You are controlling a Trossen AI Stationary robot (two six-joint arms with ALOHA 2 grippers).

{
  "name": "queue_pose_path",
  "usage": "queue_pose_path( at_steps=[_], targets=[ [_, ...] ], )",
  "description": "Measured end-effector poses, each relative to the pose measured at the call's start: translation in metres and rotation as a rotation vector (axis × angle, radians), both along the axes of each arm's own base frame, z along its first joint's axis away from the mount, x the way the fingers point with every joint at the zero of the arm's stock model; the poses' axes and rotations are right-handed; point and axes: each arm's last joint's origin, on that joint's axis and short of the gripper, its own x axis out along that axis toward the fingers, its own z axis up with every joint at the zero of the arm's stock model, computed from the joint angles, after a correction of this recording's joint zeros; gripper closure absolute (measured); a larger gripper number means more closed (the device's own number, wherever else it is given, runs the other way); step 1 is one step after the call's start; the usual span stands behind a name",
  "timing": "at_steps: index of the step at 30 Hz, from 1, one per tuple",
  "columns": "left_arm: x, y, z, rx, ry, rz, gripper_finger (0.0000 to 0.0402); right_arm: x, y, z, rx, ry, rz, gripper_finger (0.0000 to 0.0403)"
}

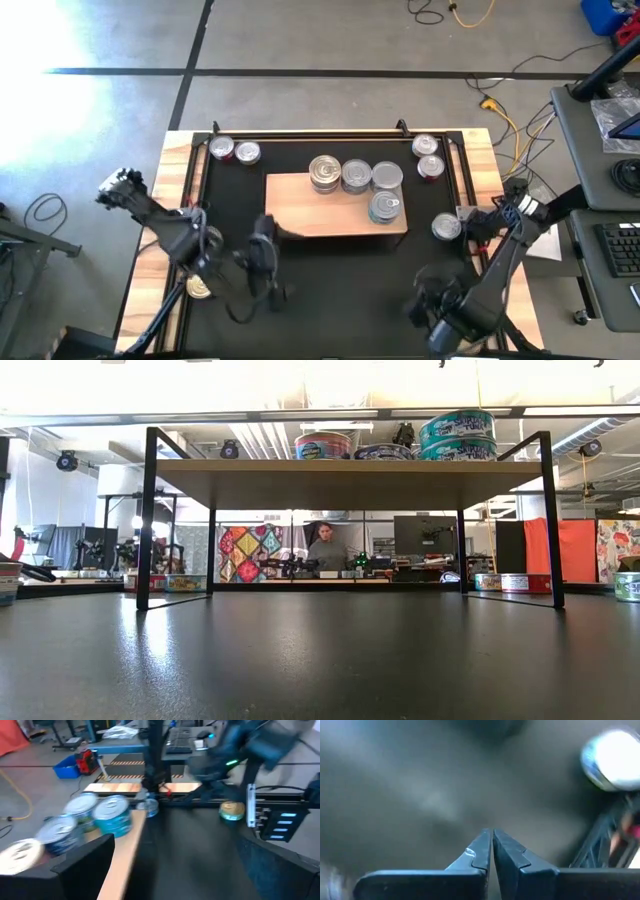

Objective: Stack canned seafood by type on shelf
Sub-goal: Put the green tuna can on the shelf

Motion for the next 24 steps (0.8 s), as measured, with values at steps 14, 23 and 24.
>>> queue_pose_path(
  at_steps=[14, 23, 24],
  targets=[
    [0.018, -0.001, -0.029, -0.001, 0.115, 0.049, 0.0002, -0.014, -0.048, -0.087, -0.097, 0.063, -0.206, 0.039],
    [0.03, 0.036, -0.02, 0.028, 0.103, 0.138, 0.0002, -0.018, -0.08, -0.108, -0.056, 0.459, 0.101, 0.039],
    [0.031, 0.039, -0.019, 0.029, 0.102, 0.148, 0.0002, -0.017, -0.083, -0.11, -0.063, 0.473, 0.124, 0.039]
  ],
)
